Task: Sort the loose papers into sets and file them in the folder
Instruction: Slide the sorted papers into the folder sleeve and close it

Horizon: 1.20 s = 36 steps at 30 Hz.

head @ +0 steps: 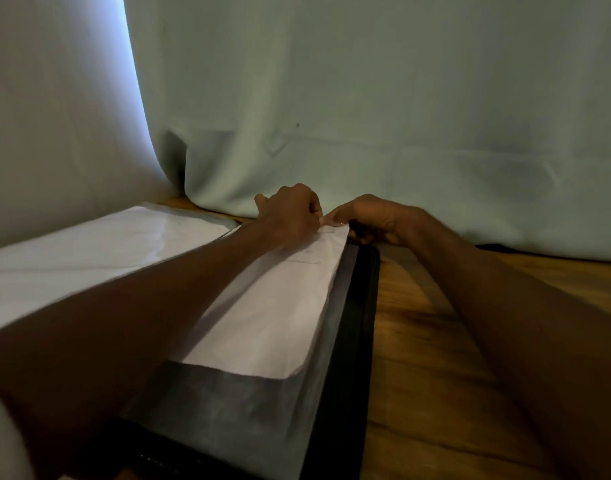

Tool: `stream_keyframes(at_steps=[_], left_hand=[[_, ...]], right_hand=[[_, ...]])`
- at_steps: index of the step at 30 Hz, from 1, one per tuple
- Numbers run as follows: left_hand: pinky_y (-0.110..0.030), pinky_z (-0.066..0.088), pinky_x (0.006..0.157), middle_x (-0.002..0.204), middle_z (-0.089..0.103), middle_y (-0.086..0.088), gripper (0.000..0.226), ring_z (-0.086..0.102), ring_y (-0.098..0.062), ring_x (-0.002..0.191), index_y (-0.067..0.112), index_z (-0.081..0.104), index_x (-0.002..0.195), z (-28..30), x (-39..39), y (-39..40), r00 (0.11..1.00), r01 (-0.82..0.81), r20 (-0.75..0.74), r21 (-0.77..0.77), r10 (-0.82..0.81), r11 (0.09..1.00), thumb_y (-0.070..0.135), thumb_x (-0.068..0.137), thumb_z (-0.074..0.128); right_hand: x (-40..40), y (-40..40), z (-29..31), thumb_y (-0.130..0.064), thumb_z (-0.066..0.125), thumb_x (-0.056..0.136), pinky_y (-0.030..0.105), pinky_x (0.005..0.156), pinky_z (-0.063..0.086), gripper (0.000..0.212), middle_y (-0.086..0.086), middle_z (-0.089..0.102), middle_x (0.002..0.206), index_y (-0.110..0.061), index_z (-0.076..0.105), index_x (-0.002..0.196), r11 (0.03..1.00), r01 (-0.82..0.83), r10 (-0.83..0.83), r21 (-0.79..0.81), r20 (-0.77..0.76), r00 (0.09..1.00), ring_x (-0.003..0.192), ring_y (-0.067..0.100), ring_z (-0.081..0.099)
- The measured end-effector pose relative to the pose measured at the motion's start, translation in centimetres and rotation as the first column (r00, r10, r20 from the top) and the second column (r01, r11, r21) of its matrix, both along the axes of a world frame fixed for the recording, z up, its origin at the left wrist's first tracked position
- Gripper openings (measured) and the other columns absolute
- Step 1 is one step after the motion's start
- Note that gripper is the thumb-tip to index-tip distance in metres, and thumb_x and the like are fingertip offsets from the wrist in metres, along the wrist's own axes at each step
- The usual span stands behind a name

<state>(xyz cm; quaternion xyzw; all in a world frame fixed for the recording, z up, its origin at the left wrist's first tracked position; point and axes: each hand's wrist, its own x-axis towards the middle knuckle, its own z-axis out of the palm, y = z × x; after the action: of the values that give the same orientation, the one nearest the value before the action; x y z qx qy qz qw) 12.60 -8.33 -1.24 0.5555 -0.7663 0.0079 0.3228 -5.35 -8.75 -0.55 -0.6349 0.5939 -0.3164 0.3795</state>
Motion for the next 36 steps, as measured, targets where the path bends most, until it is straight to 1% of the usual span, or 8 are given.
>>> stream_keyframes(at_steps=[6, 11, 17, 21, 24, 30, 33, 36], left_hand=[[-0.05, 0.028, 0.099, 0.086, 0.065, 0.014, 0.01, 0.061, -0.018, 0.102, 0.026, 0.074, 0.093, 0.2, 0.8, 1.7, 0.999, -0.023, -0.046, 0.063, 0.026, 0.998, 0.035, 0.09, 0.07], [-0.044, 0.038, 0.108, 0.135, 0.059, -0.006, 0.053, 0.054, -0.028, 0.126, 0.019, 0.059, 0.128, 1.1, 4.7, 4.1, 0.985, -0.08, -0.144, 0.12, 0.097, 0.989, 0.052, 0.089, 0.072], [-0.034, 0.045, 0.094, 0.132, 0.061, -0.012, 0.053, 0.057, -0.028, 0.117, 0.012, 0.064, 0.126, -0.5, 8.6, 12.3, 0.978, 0.043, -0.209, 0.265, 0.014, 0.963, 0.048, 0.088, 0.075], [-0.038, 0.046, 0.097, 0.122, 0.066, -0.008, 0.045, 0.06, -0.029, 0.117, 0.015, 0.07, 0.116, -1.9, 10.9, 16.5, 0.963, -0.053, -0.252, 0.167, 0.095, 0.985, 0.051, 0.089, 0.073], [-0.041, 0.049, 0.089, 0.109, 0.071, -0.016, 0.041, 0.063, -0.038, 0.108, 0.008, 0.077, 0.103, -2.4, 14.6, 18.8, 0.932, -0.259, -0.226, 0.128, 0.282, 0.957, 0.047, 0.09, 0.072], [-0.051, 0.044, 0.097, 0.13, 0.053, -0.026, 0.043, 0.05, -0.047, 0.12, 0.008, 0.069, 0.118, -4.8, 22.2, 22.3, 0.804, -0.553, -0.24, 0.034, 0.544, 0.832, 0.039, 0.088, 0.067], [-0.052, 0.038, 0.109, 0.144, 0.041, -0.028, 0.066, 0.041, -0.046, 0.132, -0.001, 0.053, 0.135, -6.3, 25.1, 22.7, 0.726, -0.588, -0.379, 0.092, 0.575, 0.803, 0.045, 0.088, 0.065], [-0.06, 0.029, 0.117, 0.15, 0.035, -0.031, 0.092, 0.036, -0.048, 0.137, -0.006, 0.037, 0.145, -6.7, 26.9, 22.5, 0.596, -0.65, -0.465, 0.2, 0.655, 0.733, 0.053, 0.079, 0.059]], right_hand=[[1.4, 3.1, 1.0, -0.053, 0.053, 0.1, 0.026, 0.057, 0.041, 0.045, 0.003, 0.07, 0.087, -0.015, 0.075, 0.109, 0.997, 0.026, -0.024, 0.078, -0.035, 0.999, 0.068, 0.012, 0.057], [3.0, 6.2, -0.5, -0.041, 0.069, 0.093, 0.041, 0.084, 0.059, 0.047, 0.017, 0.064, 0.118, -0.004, 0.06, 0.12, 0.937, 0.31, -0.307, -0.161, 0.04, 0.951, 0.1, 0.028, 0.064], [6.0, 14.0, -1.4, -0.012, 0.072, 0.085, 0.039, 0.072, 0.057, 0.027, 0.01, 0.054, 0.09, -0.012, 0.045, 0.085, 0.922, 0.352, -0.349, -0.162, 0.045, 0.936, 0.09, 0.026, 0.063], [8.1, 16.5, -1.6, -0.018, 0.066, 0.088, 0.034, 0.083, 0.054, 0.025, 0.012, 0.055, 0.117, -0.01, 0.052, 0.106, 0.892, 0.396, -0.427, -0.218, -0.116, 0.897, 0.105, 0.029, 0.057], [10.7, 17.8, -2.1, -0.022, 0.064, 0.086, 0.041, 0.101, 0.048, 0.041, 0.011, 0.046, 0.137, -0.016, 0.059, 0.126, 0.881, 0.223, -0.389, -0.417, -0.371, 0.843, 0.123, 0.031, 0.048], [17.8, 18.6, -2.8, -0.035, 0.059, 0.092, 0.04, 0.103, 0.046, 0.029, 0.0, 0.058, 0.135, -0.026, 0.066, 0.119, 0.898, -0.21, -0.032, -0.387, -0.533, 0.846, 0.122, 0.022, 0.055], [20.0, 18.2, -2.3, -0.039, 0.059, 0.094, 0.041, 0.099, 0.05, 0.024, 0.001, 0.067, 0.122, -0.024, 0.07, 0.107, 0.888, -0.221, -0.025, -0.404, -0.522, 0.853, 0.113, 0.024, 0.06], [21.2, 18.2, -2.8, -0.05, 0.051, 0.099, 0.043, 0.104, 0.045, 0.036, 0.002, 0.061, 0.135, -0.026, 0.064, 0.122, 0.894, -0.267, 0.025, -0.359, -0.556, 0.831, 0.123, 0.025, 0.056]])
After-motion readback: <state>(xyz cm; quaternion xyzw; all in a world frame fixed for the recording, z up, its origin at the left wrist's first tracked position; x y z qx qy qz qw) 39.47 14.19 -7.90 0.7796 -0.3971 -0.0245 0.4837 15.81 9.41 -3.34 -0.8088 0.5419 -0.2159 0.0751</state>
